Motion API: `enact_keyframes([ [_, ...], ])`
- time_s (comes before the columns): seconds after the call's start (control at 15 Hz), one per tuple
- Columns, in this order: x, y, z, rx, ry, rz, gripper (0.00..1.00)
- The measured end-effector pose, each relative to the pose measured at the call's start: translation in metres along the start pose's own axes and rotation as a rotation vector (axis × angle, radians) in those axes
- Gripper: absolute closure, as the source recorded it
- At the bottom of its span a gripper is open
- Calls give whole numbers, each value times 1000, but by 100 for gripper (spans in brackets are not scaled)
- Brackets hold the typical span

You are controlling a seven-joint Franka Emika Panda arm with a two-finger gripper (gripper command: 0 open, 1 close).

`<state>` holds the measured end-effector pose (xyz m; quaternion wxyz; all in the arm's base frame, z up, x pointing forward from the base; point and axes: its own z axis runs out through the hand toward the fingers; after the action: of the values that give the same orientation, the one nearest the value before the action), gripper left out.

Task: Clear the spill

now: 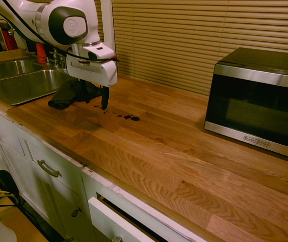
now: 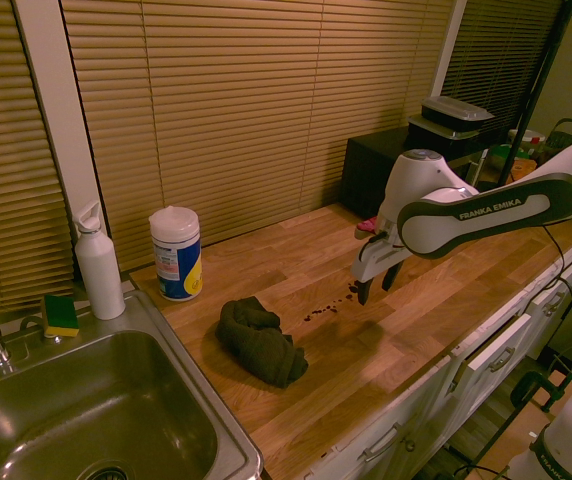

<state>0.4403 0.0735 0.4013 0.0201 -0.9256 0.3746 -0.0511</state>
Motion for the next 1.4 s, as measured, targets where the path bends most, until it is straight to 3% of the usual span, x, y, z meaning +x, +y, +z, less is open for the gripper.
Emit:
enact_keyframes([
  [0.47, -64, -83, -20, 85, 1, -94, 0],
  [1.4, -117, -211, -3, 162, 31, -173, 0],
])
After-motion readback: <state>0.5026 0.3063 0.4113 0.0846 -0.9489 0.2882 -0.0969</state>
